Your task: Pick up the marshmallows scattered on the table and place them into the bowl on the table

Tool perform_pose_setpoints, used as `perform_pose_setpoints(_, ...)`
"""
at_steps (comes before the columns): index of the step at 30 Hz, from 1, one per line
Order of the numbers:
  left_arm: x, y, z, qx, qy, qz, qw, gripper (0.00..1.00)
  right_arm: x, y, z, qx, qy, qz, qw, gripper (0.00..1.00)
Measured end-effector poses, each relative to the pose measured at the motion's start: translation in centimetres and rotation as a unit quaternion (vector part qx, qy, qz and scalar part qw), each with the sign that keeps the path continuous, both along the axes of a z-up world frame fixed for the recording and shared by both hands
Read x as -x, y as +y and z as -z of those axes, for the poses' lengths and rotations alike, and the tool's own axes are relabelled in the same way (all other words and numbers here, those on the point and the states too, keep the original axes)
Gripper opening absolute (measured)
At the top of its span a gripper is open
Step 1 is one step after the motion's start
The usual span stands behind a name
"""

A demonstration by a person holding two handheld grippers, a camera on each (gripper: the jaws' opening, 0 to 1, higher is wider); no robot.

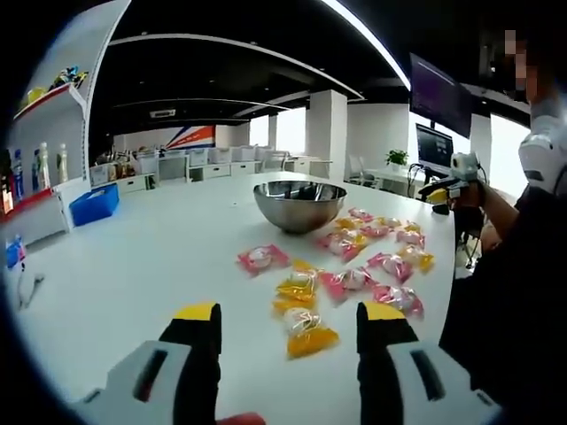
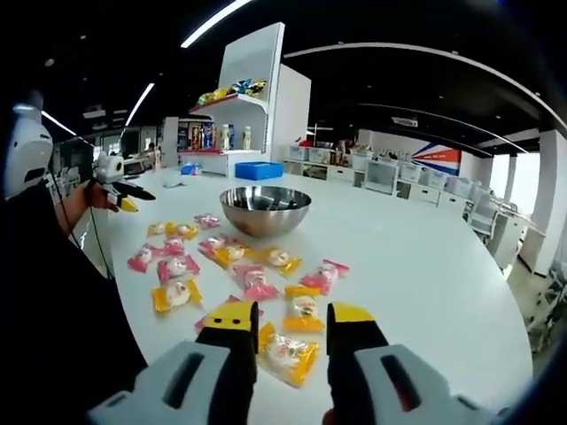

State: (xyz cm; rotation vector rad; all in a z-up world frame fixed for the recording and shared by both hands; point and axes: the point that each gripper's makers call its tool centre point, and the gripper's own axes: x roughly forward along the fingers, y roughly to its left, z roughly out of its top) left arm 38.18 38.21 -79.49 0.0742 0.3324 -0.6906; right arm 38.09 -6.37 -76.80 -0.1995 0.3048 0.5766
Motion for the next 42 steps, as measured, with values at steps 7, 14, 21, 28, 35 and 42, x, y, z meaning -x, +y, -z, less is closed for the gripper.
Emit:
perform_pose_setpoints(7,0.0,-0.5,-0.1,0.006,-0.001,0.006,1.0000,0.62,-0.5,-0.3,-0.5,-0.001,-0.005,0.004,1.0000,0.30)
perform_pose_setpoints(14,-0.2,-0.7,-0.3,0.010,-0.007,0.006,0.9999,0.62,-1.6,-0.4,-0.5,0.002,-0.004,0.008,1.0000,0.28)
perform_pose_setpoints(21,-0.3,-1.2,-0.2,0.015,-0.008,0.013,0.9998,0.62,-2.9,0.1,-0.2,0.005,0.019,0.001,0.9998,0.28)
perform_pose_setpoints(28,-0.2,-1.5,0.1,0.021,-0.007,0.016,0.9996,0.61,-5.1,0.9,0.1,0.027,0.040,-0.010,0.9988,0.28)
perform_pose_setpoints(35,-0.1,-1.8,0.4,0.040,-0.010,0.024,0.9988,0.61,-7.0,2.0,1.2,0.058,0.066,-0.027,0.9958,0.29)
perform_pose_setpoints(42,-0.5,-1.5,0.0,0.074,-0.013,0.015,0.9971,0.61,-7.9,2.5,1.5,0.071,0.075,-0.035,0.9941,0.29)
